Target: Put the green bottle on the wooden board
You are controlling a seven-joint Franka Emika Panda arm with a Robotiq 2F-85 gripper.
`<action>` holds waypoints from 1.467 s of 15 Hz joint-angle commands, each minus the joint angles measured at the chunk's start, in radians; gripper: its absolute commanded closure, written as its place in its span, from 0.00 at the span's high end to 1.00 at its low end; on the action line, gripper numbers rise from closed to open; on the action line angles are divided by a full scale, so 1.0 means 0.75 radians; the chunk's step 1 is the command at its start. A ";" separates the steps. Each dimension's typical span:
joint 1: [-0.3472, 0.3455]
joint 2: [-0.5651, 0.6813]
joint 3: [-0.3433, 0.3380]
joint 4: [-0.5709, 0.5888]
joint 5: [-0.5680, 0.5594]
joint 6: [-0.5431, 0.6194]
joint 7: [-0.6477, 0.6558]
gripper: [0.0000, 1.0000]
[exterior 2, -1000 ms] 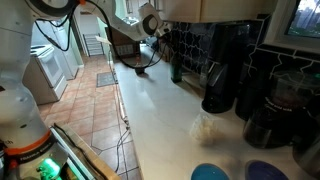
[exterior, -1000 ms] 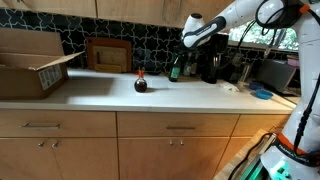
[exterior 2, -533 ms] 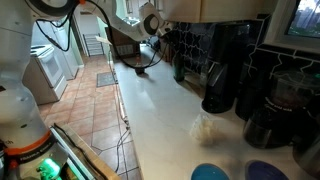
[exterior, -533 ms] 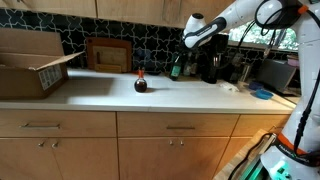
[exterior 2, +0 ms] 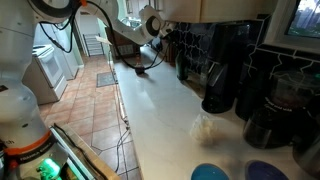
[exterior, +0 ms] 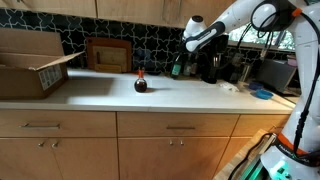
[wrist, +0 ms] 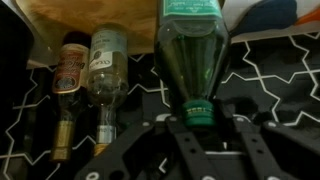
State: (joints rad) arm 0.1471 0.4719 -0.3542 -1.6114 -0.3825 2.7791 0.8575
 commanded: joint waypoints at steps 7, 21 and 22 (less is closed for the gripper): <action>0.145 0.118 -0.289 0.135 -0.210 0.171 0.288 0.11; 0.226 0.281 -0.473 0.233 -0.260 0.157 0.362 0.11; 0.224 0.288 -0.474 0.238 -0.258 0.156 0.358 0.11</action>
State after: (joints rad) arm 0.3079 0.6663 -0.6776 -1.4739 -0.5553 2.8837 1.1135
